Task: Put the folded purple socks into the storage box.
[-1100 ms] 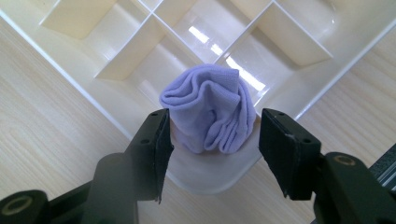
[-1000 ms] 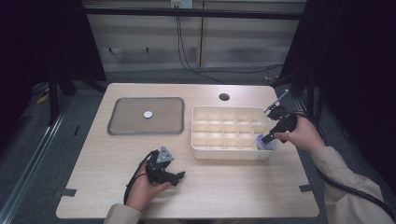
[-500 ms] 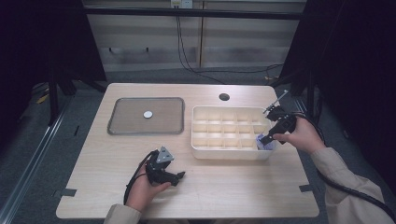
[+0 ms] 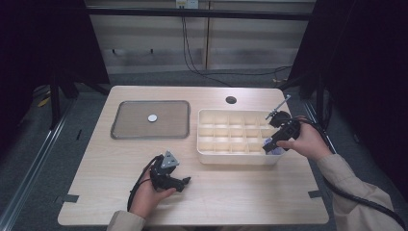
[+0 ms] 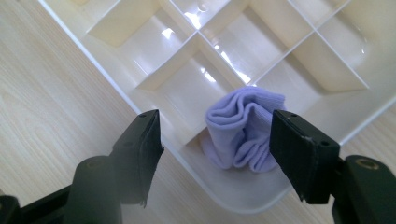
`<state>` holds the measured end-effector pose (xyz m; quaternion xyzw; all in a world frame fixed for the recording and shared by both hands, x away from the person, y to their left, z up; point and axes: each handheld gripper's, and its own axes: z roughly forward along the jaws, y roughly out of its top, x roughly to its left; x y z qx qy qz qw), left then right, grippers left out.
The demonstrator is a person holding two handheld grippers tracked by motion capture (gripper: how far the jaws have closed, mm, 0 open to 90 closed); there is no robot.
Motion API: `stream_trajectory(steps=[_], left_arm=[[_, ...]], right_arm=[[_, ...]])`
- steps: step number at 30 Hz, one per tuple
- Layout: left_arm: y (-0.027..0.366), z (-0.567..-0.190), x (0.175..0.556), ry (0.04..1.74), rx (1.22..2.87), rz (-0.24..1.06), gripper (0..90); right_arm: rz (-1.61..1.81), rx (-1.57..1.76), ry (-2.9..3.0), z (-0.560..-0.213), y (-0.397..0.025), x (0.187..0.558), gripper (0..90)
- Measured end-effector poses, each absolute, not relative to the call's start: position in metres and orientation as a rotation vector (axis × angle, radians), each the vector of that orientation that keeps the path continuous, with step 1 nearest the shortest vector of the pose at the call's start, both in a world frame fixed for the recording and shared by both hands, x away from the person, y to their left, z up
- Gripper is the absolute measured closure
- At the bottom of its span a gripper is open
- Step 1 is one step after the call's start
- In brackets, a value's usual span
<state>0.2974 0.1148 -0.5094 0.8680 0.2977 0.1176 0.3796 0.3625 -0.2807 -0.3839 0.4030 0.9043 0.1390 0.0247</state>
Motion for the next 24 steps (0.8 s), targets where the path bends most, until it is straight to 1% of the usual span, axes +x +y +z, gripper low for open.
stream_trajectory(steps=[24], left_arm=[[0.115,-0.510,0.297,0.763,2.214,0.293,14.7]], right_arm=[[0.468,1.078,2.874,-0.380,-0.244,0.348,33.1]])
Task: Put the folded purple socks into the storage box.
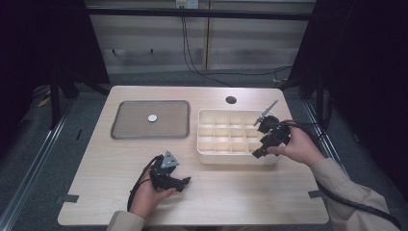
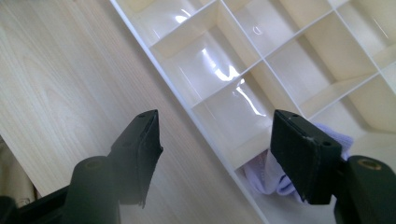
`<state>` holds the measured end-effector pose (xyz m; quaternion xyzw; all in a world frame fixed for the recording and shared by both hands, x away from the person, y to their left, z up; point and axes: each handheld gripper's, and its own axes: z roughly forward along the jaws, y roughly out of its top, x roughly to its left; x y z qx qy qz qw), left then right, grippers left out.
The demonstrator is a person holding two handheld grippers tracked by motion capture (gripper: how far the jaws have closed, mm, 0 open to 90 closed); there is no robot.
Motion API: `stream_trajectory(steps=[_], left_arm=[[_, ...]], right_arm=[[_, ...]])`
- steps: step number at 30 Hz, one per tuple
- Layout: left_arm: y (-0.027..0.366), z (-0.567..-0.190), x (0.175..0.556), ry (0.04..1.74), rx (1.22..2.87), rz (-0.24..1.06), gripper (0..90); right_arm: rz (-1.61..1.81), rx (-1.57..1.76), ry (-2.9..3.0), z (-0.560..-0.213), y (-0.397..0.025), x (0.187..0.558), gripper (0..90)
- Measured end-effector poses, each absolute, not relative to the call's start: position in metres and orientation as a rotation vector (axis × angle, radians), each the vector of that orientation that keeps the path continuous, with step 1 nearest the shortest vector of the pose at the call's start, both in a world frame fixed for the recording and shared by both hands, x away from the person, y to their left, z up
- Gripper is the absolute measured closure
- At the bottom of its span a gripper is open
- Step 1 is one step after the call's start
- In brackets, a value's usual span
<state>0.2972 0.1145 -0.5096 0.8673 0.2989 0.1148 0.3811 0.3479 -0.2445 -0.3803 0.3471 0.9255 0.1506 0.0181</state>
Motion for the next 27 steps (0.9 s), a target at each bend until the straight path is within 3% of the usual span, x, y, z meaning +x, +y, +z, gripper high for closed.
stream_trajectory(steps=[27], left_arm=[[0.115,-0.509,0.297,0.755,2.226,0.297,14.7]], right_arm=[[0.522,0.938,2.928,-0.381,-0.218,0.329,30.8]])
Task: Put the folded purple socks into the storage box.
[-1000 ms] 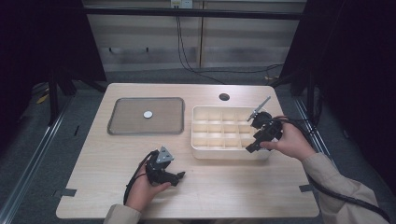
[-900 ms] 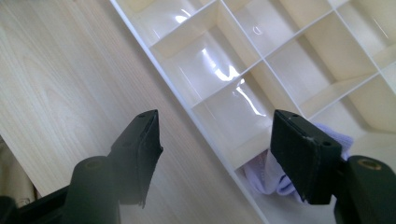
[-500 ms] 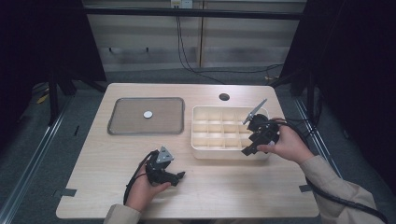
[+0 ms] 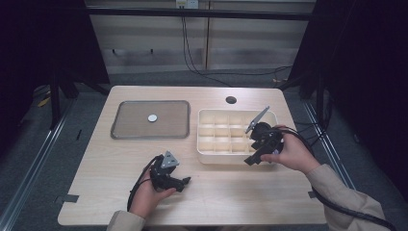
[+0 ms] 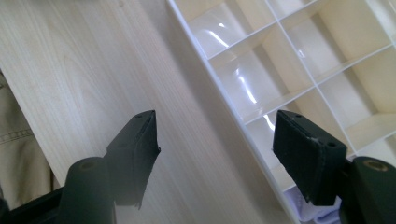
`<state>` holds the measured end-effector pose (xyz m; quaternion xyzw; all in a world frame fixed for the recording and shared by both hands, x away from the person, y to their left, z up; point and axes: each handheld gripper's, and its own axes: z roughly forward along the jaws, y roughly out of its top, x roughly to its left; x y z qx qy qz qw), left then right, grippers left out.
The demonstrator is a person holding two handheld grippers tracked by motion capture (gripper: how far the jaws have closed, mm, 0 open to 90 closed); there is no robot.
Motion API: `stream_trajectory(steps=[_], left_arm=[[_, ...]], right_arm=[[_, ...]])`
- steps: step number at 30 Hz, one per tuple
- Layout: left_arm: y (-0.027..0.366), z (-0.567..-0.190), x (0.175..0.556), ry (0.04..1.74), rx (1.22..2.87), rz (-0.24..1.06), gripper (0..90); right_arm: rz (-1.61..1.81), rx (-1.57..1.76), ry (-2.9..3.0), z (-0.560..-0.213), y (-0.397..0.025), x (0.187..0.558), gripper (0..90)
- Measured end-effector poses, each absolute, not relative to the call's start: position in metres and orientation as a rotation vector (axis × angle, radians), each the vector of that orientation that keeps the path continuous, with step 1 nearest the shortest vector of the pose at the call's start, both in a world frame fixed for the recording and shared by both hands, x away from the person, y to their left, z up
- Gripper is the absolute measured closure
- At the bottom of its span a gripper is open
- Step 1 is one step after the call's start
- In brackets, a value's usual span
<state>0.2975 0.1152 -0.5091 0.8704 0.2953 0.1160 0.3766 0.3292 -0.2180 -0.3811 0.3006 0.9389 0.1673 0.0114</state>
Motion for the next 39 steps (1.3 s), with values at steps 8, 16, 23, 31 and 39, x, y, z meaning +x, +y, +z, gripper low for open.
stream_trajectory(steps=[8,16,23,31,39], left_arm=[[0.115,-0.509,0.298,0.755,2.227,0.297,14.7],[0.115,-0.509,0.298,0.754,2.227,0.297,14.7],[0.115,-0.509,0.297,0.755,2.228,0.301,14.7],[0.115,-0.509,0.297,0.756,2.227,0.301,14.7],[0.115,-0.509,0.297,0.756,2.227,0.301,14.7]], right_arm=[[0.514,0.898,2.947,-0.385,-0.209,0.321,30.8],[0.528,0.853,2.966,-0.388,-0.201,0.314,30.8],[0.540,0.812,2.986,-0.393,-0.193,0.309,30.8],[0.556,0.786,3.002,-0.397,-0.184,0.301,30.7],[0.553,0.738,3.029,-0.405,-0.177,0.296,30.4]])
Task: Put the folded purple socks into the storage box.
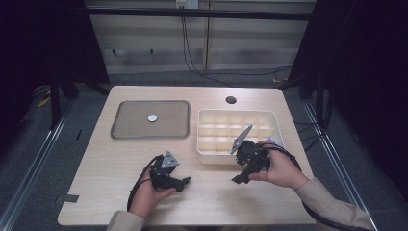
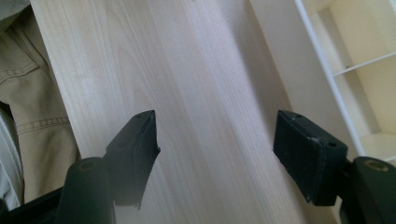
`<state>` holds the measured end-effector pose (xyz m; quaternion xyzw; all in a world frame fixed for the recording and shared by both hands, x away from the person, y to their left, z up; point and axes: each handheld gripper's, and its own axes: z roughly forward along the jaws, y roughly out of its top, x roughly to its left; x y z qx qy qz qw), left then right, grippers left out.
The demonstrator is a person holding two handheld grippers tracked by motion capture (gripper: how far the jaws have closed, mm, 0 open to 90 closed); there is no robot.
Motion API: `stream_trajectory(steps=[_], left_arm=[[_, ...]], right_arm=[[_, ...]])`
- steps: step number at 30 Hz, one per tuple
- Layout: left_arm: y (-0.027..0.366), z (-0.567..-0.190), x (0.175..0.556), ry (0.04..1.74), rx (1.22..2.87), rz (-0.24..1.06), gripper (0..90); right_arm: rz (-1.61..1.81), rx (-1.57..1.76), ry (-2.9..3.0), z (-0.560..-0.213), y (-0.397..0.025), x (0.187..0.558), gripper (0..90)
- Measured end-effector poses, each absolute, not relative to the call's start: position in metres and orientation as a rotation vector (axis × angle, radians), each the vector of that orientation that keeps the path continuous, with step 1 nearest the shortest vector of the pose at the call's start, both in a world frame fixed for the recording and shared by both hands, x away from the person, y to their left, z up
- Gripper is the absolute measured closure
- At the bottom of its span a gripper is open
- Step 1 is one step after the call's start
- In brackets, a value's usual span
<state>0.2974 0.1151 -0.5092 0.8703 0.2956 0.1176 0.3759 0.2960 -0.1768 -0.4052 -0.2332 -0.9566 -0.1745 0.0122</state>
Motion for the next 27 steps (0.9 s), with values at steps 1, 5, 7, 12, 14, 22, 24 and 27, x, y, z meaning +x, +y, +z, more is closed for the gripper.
stream_trajectory(steps=[1,5,7,12,14,22,24,27], left_arm=[[0.115,-0.509,0.297,0.756,2.226,0.298,14.7],[0.115,-0.509,0.297,0.756,2.227,0.300,14.7],[0.115,-0.509,0.297,0.756,2.226,0.301,14.7],[0.115,-0.509,0.297,0.757,2.226,0.299,14.7],[0.115,-0.509,0.297,0.757,2.226,0.300,14.7],[0.115,-0.509,0.297,0.757,2.226,0.300,14.7],[0.115,-0.509,0.297,0.757,2.226,0.300,14.7],[0.115,-0.509,0.297,0.758,2.225,0.298,14.7]], right_arm=[[-0.542,-0.737,-2.981,-0.406,-0.176,0.295,30.5],[-0.543,-0.731,-2.970,-0.411,-0.174,0.294,30.3],[-0.541,-0.725,-2.972,-0.412,-0.174,0.294,30.1],[-0.559,-0.706,-2.966,-0.417,-0.172,0.294,30.1],[-0.566,-0.701,-2.964,-0.419,-0.171,0.293,30.1],[-0.571,-0.705,-2.952,-0.427,-0.166,0.291,29.7],[-0.558,-0.694,-2.959,-0.429,-0.165,0.291,29.6],[-0.542,-0.685,-2.958,-0.433,-0.163,0.290,29.6]])
